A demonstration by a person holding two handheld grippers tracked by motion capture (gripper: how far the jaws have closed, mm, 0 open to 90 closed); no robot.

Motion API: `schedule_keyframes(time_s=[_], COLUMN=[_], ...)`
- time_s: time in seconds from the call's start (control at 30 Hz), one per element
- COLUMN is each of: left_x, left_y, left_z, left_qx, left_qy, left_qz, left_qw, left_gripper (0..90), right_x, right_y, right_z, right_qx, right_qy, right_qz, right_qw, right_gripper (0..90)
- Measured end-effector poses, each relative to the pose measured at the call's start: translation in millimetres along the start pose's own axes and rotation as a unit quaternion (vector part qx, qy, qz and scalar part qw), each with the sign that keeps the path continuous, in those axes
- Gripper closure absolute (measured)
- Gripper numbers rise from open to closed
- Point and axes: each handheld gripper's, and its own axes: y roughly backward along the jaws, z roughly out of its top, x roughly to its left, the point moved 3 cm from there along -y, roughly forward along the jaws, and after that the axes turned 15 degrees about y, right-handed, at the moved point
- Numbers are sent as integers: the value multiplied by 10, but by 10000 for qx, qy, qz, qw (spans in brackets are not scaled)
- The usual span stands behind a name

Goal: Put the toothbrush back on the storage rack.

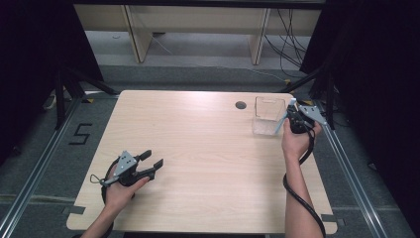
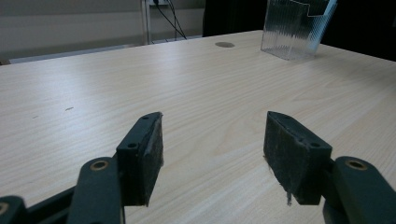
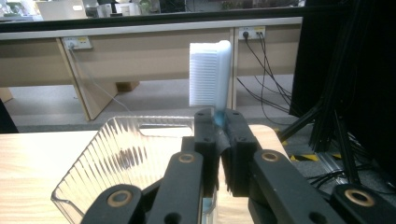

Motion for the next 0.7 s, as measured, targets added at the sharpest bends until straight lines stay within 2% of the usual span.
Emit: schedule_keyframes(time_s=[0.03, 0.07, 0.23, 0.3, 0.33, 0.37, 0.53, 0.57, 0.67, 0.7], left_x=[0, 0, -1, 1, 2, 5, 4, 4, 6, 7], left_y=[0, 0, -3, -1, 0, 3, 1, 1, 1, 1], left_z=[-1, -1, -5, -4, -4, -2, -4, -3, -2, -2], left_qx=[2, 7, -7, -3, -8, 7, 4, 7, 8, 8], left_qy=[3, 1, 22, 10, 16, 5, 8, 5, 6, 6], left_qz=[3, 6, -8, -5, -4, 11, 5, 7, 13, 13], left_qw=[10000, 10000, 10000, 10000, 10000, 10000, 10000, 10000, 10000, 10000], left_gripper=[375, 375, 375, 375, 375, 375, 375, 375, 375, 375], right_x=[8, -5, 19, 6, 18, 6, 21, 6, 5, 17], right_y=[1, -12, -20, -29, -22, -31, -22, -31, -29, -25], right_z=[-1, -12, -36, -52, -56, -60, -59, -59, -66, -70], right_qx=[14, -32, 10, 12, 48, -8, 34, -5, 11, 30], right_qy=[-65, 56, -13, 58, -16, 77, -26, 73, 42, -52], right_qz=[36, -2, 23, 59, 32, 19, 22, 21, 21, 21], right_qw=[10000, 10000, 10000, 10000, 10000, 10000, 10000, 10000, 10000, 10000], right_gripper=[855, 854, 853, 852, 852, 852, 849, 847, 833, 825])
